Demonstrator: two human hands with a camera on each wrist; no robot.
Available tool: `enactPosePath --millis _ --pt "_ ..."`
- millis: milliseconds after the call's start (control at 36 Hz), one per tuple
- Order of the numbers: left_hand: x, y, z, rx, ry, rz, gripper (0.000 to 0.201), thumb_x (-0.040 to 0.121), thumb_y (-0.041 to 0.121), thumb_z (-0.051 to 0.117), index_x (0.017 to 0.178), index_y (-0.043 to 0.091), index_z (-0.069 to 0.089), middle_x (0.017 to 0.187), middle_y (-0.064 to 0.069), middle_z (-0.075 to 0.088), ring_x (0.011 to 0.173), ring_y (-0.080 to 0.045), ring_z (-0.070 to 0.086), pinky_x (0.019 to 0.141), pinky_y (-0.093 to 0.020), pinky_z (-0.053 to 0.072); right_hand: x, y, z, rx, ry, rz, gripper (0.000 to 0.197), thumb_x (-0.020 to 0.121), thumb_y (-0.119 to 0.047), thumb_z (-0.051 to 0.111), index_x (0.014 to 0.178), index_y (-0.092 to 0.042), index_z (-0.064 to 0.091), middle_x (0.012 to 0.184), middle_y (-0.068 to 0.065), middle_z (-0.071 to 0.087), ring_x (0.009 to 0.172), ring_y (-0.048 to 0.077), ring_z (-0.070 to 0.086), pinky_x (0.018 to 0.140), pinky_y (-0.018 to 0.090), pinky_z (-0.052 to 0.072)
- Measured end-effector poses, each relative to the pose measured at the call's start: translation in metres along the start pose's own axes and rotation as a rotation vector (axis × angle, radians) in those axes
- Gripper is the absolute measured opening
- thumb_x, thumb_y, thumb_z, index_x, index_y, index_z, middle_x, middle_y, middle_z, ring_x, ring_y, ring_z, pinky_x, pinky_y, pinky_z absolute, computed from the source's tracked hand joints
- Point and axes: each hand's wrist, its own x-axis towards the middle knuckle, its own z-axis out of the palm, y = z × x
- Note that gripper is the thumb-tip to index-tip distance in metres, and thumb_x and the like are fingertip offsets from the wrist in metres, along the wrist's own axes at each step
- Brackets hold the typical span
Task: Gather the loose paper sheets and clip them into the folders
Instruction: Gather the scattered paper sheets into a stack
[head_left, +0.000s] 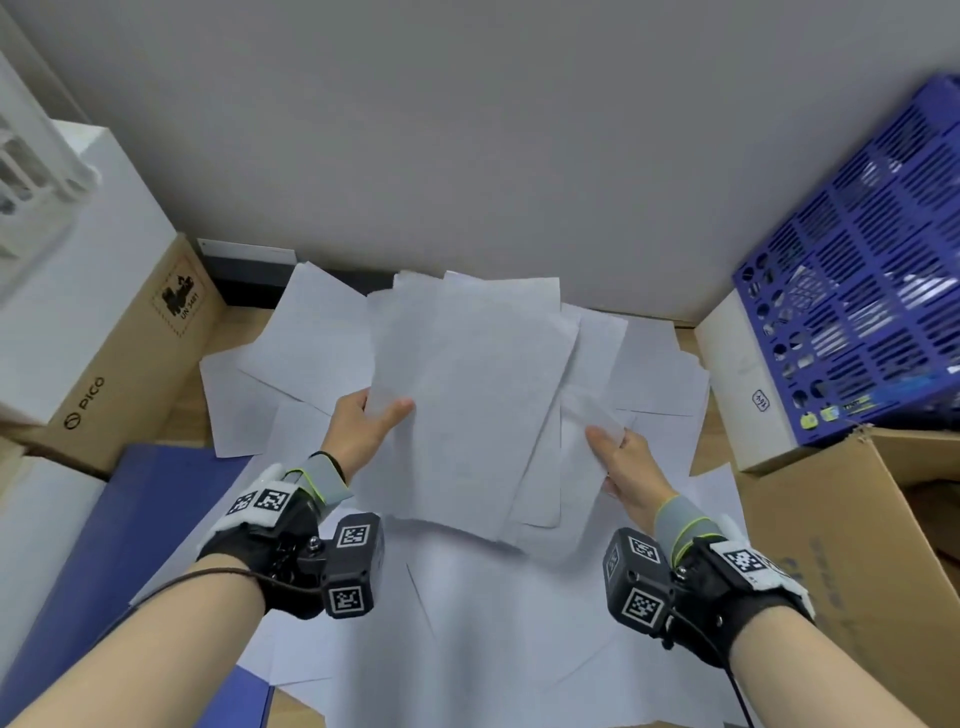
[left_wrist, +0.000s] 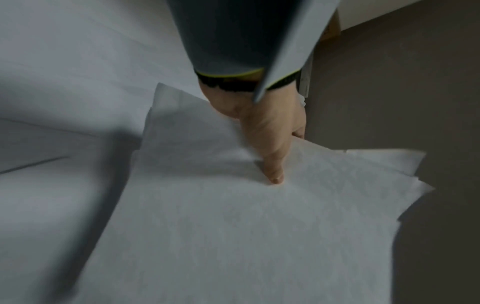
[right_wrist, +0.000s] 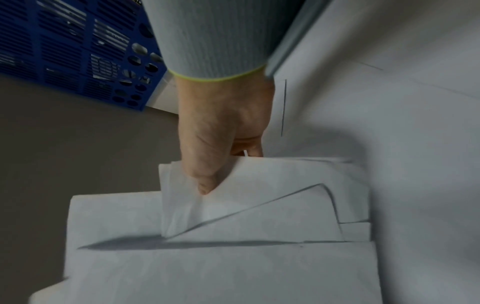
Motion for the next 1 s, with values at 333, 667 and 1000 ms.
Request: enactPosePath --millis 333,667,1000 --pt "0.011 -0.011 -0.012 -0.094 0.052 -0.141 0.017 0.095 0.034 0.053 0.1 0.02 0.061 0.112 -0.008 0.063 0.108 -0.027 0.057 0.092 -0.039 0.044 0.007 -0.015 0.0 0.097 0.106 -0.058 0.017 0.098 -0.018 0.048 0.108 -0.013 0.061 0.098 0.007 0.067 0.088 0.024 0.064 0.086 0.04 0.053" --pt "-0.001 -0.015 0.003 0.122 -0.084 -0.06 0.044 0.095 0.013 0.052 0.137 0.016 0.042 0.124 0.003 0.055 0.112 -0.017 0.052 0.095 -0.03 0.04 0.007 0.007 0.0 0.198 0.143 0.015 0.02 0.097 -0.012 0.051 0.116 -0.015 0.058 0.098 0.005 0.067 0.084 0.022 0.063 0.072 0.034 0.053" --pt "0.003 -0.042 0.016 0.683 -0.205 -0.353 0.068 0.063 0.058 0.055 0.113 0.013 0.063 0.134 -0.012 0.05 0.129 -0.032 0.038 0.106 -0.036 0.033 0.005 0.037 -0.008 0.069 -0.011 0.191 0.024 0.091 0.0 0.057 0.112 -0.011 0.056 0.087 0.004 0.066 0.073 0.017 0.064 0.054 0.026 0.057"
